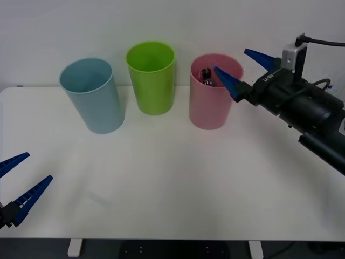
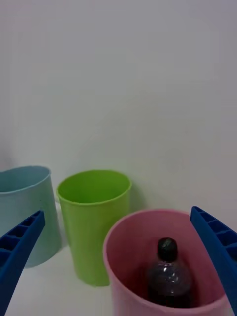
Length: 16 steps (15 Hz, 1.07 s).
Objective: Grasp the object on the table and drop it into the matching bin: aluminum can to the light blue bin, PET bottle to the pink bin.
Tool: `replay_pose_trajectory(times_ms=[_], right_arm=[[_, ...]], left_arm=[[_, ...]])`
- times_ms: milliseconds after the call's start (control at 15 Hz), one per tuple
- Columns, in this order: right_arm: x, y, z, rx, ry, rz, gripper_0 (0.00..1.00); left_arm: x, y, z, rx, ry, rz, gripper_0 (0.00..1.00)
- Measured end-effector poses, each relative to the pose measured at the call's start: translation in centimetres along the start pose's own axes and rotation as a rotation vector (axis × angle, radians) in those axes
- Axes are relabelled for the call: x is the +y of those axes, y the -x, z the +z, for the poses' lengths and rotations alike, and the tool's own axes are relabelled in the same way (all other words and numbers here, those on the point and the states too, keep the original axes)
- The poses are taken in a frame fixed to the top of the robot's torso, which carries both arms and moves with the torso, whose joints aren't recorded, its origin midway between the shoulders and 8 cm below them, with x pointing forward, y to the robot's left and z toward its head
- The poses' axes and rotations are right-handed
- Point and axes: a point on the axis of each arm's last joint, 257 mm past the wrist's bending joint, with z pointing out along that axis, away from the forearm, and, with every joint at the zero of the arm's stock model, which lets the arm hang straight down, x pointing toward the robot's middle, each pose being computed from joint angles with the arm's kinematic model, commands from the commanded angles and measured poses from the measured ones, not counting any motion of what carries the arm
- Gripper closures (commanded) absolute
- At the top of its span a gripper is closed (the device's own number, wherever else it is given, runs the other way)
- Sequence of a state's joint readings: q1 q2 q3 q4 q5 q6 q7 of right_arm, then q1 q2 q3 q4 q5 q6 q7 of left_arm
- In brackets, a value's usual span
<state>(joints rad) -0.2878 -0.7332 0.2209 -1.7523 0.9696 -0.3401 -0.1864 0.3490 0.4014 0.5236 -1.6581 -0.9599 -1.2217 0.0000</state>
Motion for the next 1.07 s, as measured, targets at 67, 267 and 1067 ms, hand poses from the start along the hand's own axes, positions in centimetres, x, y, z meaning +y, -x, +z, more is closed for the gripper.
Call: replay_pose_trajectory(times_ms=[67,267,1067], right_arm=[[0.3,-0.2,-0.8,0.005,0.014,-0.005,0.00],[0.7,-0.7,-3.0,0.022,0.063,-0.028,0.00],[1.9,-4.7,-13.5,0.071,0.133,-0.136,0.00]], left_arm=[[0.0,0.0,0.0,0.000,0.000,0.000,0.00],[0.0,0.0,0.0,0.000,0.000,0.000,0.00],[0.0,0.0,0.0,0.000,0.000,0.000,0.00]])
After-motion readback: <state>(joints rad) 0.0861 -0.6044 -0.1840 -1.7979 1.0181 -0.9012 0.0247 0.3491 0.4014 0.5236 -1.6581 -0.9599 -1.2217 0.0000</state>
